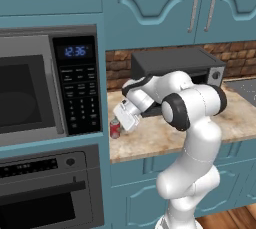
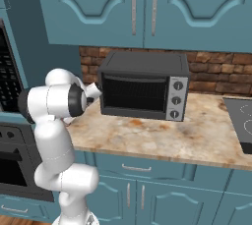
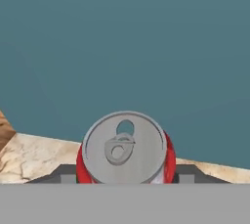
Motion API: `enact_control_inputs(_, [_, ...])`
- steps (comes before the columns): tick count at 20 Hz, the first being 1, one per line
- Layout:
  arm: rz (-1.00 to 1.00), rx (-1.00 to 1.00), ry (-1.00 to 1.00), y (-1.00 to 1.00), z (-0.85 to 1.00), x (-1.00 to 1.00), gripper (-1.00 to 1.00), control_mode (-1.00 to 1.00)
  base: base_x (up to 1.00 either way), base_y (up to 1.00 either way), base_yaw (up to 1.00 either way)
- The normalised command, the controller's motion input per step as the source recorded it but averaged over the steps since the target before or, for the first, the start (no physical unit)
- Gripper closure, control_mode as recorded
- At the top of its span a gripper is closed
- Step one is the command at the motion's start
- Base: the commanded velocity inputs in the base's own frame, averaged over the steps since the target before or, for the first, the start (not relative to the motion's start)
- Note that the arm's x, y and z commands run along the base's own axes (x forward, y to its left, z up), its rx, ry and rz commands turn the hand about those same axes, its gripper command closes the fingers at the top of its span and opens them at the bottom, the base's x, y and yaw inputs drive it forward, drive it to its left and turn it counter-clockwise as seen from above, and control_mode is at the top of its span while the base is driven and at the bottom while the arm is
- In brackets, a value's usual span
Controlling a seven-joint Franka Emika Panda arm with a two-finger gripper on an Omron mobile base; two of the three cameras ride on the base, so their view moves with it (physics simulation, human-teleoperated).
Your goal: Four empty soda cans are scattered around the kitchen. Gather all the cans and cluster them next to the stove for recycling.
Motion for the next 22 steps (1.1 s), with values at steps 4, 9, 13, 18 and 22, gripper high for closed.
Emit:
enact_control_inputs(4, [0.0, 0.0, 0.0, -0.05, 0.0, 0.0, 1.0, -1.0, 0.0, 0.0, 0.0])
enact_control_inputs(9, [-0.11, 0.0, 0.0, -0.28, 0.07, 0.0, 1.0, -1.0, 0.0, 0.0, 0.0])
enact_control_inputs(13, [-0.27, 0.01, 0.0, -0.41, 0.11, -0.09, 1.0, -1.0, 0.0, 0.0, 0.0])
enact_control_inputs(18, [-0.39, 0.02, 0.02, -0.5, 0.03, -0.31, 1.0, -1.0, 0.0, 0.0, 0.0])
enact_control_inputs(22, [-0.42, 0.0, 0.05, -0.36, 0.1, -0.27, 1.0, -1.0, 0.0, 0.0, 0.0])
